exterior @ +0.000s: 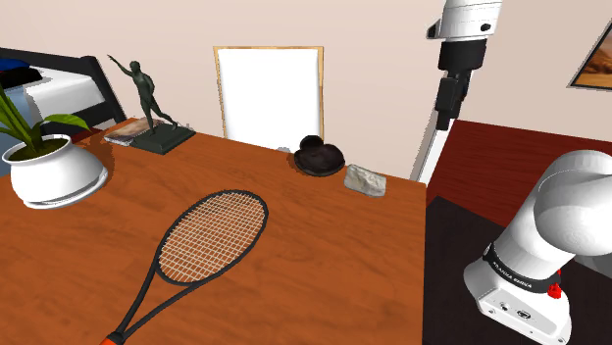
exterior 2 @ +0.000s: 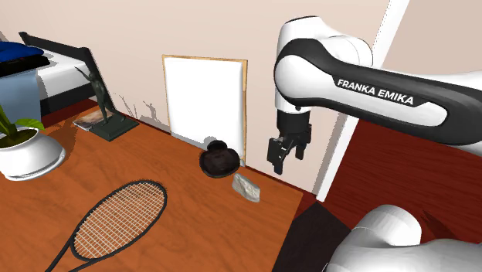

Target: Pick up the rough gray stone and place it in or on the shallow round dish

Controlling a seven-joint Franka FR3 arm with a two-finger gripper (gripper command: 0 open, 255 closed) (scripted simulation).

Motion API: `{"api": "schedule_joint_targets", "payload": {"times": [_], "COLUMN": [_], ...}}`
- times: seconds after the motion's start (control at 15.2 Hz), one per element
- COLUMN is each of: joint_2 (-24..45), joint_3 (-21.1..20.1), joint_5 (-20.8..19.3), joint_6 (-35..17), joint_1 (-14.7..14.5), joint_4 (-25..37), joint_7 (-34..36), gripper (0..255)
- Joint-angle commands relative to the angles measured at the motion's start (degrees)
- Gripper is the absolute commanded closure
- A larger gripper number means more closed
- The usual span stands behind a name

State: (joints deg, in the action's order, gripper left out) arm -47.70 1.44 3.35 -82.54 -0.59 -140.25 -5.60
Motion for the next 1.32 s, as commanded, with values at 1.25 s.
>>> {"api": "schedule_joint_targets", "payload": {"times": [1.25], "joint_2": [31.9], "joint_3": [-0.1], "joint_5": [-0.9], "joint_6": [-44.1], "joint_1": [-2.7], "joint_4": [-6.0], "joint_7": [-8.2], "gripper": [0]}}
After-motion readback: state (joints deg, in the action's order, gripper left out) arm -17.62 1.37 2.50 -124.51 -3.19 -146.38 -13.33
